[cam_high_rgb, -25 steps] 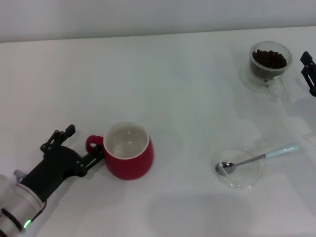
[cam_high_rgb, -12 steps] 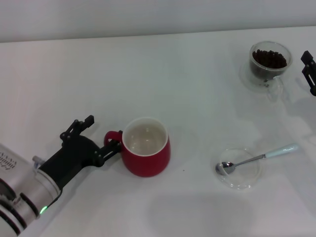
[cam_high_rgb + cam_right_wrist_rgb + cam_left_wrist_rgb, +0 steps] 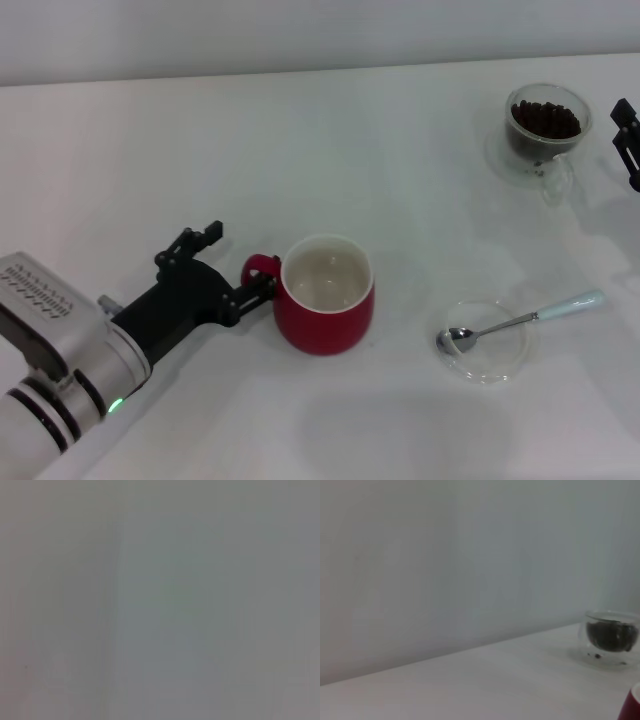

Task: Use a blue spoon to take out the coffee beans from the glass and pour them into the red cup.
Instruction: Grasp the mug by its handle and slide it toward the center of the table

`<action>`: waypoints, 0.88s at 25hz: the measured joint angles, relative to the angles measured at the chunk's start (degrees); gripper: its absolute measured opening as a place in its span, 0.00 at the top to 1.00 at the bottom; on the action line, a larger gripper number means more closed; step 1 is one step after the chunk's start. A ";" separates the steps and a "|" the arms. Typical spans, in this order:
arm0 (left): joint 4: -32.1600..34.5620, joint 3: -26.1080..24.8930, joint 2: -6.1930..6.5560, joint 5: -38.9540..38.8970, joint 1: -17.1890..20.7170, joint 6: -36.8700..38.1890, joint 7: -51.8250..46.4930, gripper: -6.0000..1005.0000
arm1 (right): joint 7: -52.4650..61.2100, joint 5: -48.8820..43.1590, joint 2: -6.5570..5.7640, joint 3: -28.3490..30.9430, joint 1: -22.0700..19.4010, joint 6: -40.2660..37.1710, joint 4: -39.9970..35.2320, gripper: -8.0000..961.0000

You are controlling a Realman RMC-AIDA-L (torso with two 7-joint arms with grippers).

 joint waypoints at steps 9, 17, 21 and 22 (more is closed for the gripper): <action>-0.86 -0.29 0.10 2.59 0.86 -0.45 0.00 0.13 | 0.02 0.09 0.00 0.00 0.07 0.01 0.03 0.49; -0.24 -0.41 0.31 2.37 2.38 -3.52 0.00 0.13 | 0.03 0.51 0.00 0.05 0.24 -0.38 -0.26 0.49; 0.22 -0.65 0.42 2.14 3.33 -4.69 0.00 0.13 | 0.03 0.69 0.00 0.42 0.19 -0.58 -0.43 0.49; 0.65 -0.91 0.43 2.05 3.44 -5.52 0.00 0.13 | 0.03 0.71 0.00 0.60 0.19 -0.60 -0.43 0.49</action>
